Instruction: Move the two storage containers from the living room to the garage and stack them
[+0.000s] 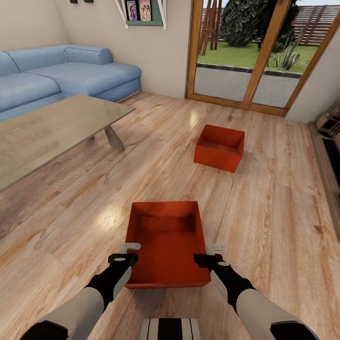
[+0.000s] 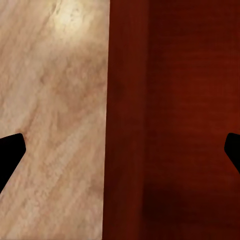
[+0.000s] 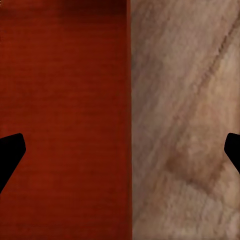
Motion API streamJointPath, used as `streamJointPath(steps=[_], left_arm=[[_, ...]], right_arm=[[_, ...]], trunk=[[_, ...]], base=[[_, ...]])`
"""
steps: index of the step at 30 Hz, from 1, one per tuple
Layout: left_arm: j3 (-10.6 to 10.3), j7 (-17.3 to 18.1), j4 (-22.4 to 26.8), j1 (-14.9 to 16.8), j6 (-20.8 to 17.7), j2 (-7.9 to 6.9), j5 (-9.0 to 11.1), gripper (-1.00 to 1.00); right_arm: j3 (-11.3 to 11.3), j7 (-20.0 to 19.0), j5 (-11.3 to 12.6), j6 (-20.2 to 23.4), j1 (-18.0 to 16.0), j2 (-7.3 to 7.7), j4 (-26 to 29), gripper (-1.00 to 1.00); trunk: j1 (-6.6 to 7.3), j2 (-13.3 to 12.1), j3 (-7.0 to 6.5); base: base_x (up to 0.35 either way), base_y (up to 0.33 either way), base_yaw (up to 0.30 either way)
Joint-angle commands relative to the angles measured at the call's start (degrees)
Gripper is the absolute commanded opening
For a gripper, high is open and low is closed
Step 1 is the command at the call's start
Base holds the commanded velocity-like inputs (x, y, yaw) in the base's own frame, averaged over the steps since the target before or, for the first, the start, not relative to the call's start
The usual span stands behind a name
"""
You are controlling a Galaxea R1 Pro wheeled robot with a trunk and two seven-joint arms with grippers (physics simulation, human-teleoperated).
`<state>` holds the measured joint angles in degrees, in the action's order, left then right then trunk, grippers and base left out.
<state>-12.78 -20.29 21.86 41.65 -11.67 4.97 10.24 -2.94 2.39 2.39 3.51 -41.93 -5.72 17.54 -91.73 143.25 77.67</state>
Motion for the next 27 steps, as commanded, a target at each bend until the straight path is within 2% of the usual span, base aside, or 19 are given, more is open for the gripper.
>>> streamJointPath(steps=[1, 13, 14, 20, 27], left_arm=[[-0.5, -0.4, 0.1, 0.0, -0.3, -0.05, 0.6, 1.0], [-0.4, -0.5, 0.3, 0.0, -0.8, -0.08, 0.6, 1.0], [-0.4, -0.5, 0.3, 0.0, -0.8, -0.14, 0.6, -1.0], [-0.4, -0.4, 0.3, 0.0, -0.8, -0.99, 0.7, -1.0], [-0.5, -0.5, 0.4, 0.0, -0.8, -1.01, 0.7, -1.0]], right_arm=[[-0.3, 0.2, 0.2, 0.4, 0.0, 0.01, 0.1, 1.0], [-0.2, 0.2, 0.3, 0.6, 0.0, 0.11, 0.1, 1.0], [-0.2, 0.2, 0.3, 0.6, 0.0, 0.1, 0.1, -1.0], [-0.2, 0.2, 0.4, 0.4, 0.0, 0.09, 0.1, -1.0], [-0.2, 0.2, 0.5, 0.4, 0.0, 0.18, 0.1, -1.0]], trunk=[[0.01, 0.0, 0.04], [0.01, 0.0, 0.04], [0.01, 0.0, 0.04], [0.01, 0.0, 0.04], [0.01, 0.0, 0.04]], base=[[0.0, 0.0, 0.0], [0.0, 0.0, 0.0], [0.0, 0.0, 0.0], [0.0, 0.0, 0.0], [0.0, 0.0, 0.0]])
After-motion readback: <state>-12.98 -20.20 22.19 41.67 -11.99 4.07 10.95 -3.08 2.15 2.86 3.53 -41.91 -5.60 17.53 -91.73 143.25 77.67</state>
